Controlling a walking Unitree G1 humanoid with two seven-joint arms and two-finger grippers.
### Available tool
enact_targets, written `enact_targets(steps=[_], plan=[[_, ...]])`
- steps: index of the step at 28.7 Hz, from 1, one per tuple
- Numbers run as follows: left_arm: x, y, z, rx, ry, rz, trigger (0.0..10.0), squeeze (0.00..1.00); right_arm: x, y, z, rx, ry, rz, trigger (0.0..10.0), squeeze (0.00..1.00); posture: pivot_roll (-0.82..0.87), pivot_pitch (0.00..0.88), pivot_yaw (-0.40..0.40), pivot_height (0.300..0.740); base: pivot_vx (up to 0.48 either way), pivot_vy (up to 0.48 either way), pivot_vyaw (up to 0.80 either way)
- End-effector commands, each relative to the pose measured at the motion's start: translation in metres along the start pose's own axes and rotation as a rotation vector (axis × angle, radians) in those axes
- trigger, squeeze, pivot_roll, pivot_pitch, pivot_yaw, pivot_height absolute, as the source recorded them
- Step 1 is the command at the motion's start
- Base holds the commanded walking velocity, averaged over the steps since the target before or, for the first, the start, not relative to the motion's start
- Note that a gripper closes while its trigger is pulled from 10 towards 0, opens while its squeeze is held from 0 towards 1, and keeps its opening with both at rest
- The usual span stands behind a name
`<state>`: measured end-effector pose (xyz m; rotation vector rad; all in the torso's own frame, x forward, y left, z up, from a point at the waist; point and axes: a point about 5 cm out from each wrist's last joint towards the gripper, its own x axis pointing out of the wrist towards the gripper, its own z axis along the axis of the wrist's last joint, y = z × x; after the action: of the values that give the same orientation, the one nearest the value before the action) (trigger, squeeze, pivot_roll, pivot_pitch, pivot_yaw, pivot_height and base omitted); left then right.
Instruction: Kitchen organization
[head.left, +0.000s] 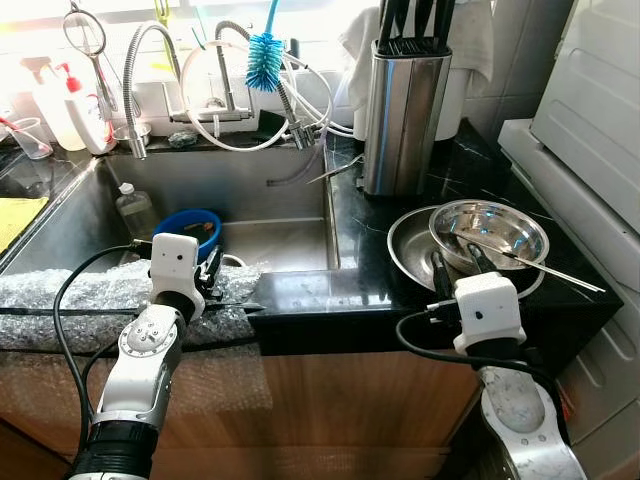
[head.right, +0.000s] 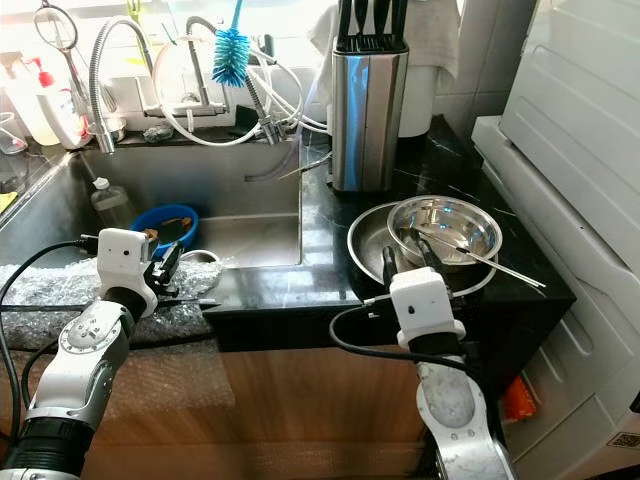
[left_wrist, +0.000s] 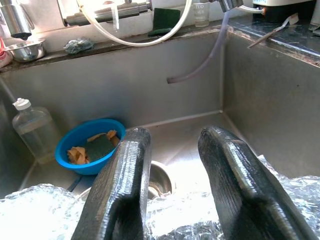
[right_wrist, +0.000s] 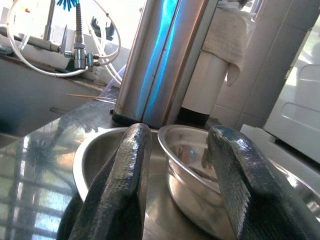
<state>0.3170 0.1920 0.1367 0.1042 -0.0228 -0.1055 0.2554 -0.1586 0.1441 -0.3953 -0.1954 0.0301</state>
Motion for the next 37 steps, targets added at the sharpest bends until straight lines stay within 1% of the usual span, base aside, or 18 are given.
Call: enact_targets(steps=[1,5,16,22,28,33,37], plan=[[0.0,-0.004,-0.01,0.018,0.058,-0.02,10.0,0.0,0.003,0.0,0.001,0.01,-0.009,0.004,10.0,0.0,-0.07,0.0,0.057,0.74,0.0,0.0,0.0],[0.0,-0.003,-0.009,0.025,0.057,-0.018,10.0,0.0,0.016,0.004,0.004,0.014,-0.042,0.042,10.0,0.0,-0.06,0.0,0.058,0.74,0.0,0.0,0.0],[-0.002,0.0,-0.009,0.034,0.059,-0.017,10.0,0.0,0.024,0.007,0.002,0.023,-0.055,0.069,10.0,0.0,-0.05,0.0,0.061,0.74,0.0,0.0,0.0],[-0.003,0.002,-0.009,0.04,0.059,-0.012,10.0,0.0,0.022,0.002,0.01,0.039,-0.085,0.033,10.0,0.0,-0.06,0.0,0.069,0.74,0.0,0.0,0.0],[-0.001,0.0,-0.009,0.039,0.059,-0.02,10.0,0.0,0.019,-0.004,0.015,0.043,-0.097,0.002,10.0,0.0,-0.07,0.0,0.068,0.74,0.0,0.0,0.0],[-0.001,-0.001,-0.008,0.038,0.058,-0.021,10.0,0.0,0.017,-0.005,0.017,0.038,-0.1,0.0,10.0,0.0,-0.07,0.0,0.066,0.74,0.0,0.0,0.0],[-0.002,-0.001,-0.01,0.034,0.06,-0.02,10.0,0.0,0.008,-0.009,0.018,0.039,-0.093,-0.018,10.0,0.0,-0.07,0.0,0.063,0.74,0.0,0.0,0.0]])
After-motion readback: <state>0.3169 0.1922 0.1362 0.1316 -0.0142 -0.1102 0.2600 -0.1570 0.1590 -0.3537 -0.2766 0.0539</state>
